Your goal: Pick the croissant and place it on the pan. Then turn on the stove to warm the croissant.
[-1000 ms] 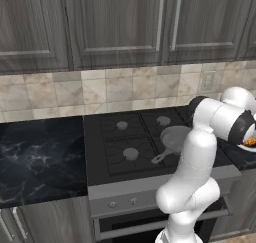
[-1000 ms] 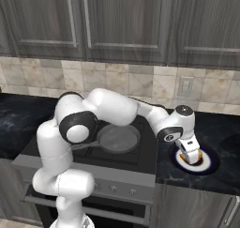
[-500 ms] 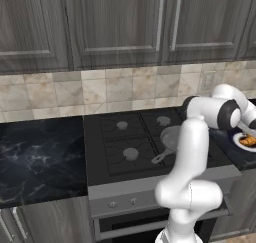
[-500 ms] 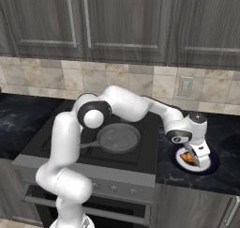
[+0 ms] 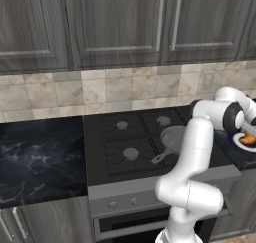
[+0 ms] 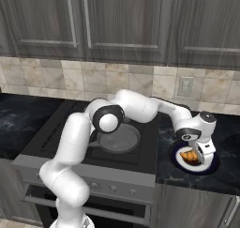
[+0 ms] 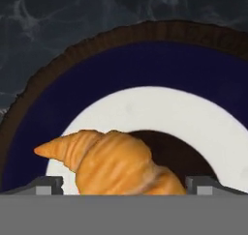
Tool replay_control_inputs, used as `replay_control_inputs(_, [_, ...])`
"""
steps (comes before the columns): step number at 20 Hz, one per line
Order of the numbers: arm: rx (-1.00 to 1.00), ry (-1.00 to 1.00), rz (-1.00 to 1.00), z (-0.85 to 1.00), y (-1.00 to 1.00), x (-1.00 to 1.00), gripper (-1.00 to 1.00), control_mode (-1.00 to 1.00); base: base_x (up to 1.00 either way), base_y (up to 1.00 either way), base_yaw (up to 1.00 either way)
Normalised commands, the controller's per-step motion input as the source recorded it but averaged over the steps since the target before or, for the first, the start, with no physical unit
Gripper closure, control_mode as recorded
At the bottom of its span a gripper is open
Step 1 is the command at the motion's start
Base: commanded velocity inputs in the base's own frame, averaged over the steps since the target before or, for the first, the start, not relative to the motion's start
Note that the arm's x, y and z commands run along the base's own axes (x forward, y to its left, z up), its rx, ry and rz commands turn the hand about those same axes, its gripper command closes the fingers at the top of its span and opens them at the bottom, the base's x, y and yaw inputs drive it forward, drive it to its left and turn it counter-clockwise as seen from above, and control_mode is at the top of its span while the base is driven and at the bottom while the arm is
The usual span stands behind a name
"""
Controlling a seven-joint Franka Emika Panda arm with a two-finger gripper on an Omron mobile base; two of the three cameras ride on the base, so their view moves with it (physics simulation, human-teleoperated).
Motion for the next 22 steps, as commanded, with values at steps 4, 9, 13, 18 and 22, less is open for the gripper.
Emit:
replay_control_inputs(4, [0.0,0.02,0.0,-0.42,0.0,0.05,-1.0,-1.0,0.0,0.0,0.0])
replay_control_inputs(9, [0.0,0.02,0.0,-0.49,0.0,0.0,1.0,-1.0,0.0,0.0,0.0])
replay_control_inputs(13, [0.0,0.01,0.0,-0.06,0.0,0.03,1.0,-1.0,0.0,0.0,0.0])
replay_control_inputs(18, [0.0,0.0,0.0,0.05,0.07,-0.13,1.0,-1.0,0.0,0.0,0.0])
replay_control_inputs(22, [0.0,0.0,0.03,0.21,0.3,-0.21,1.0,-1.0,0.0,0.0,0.0])
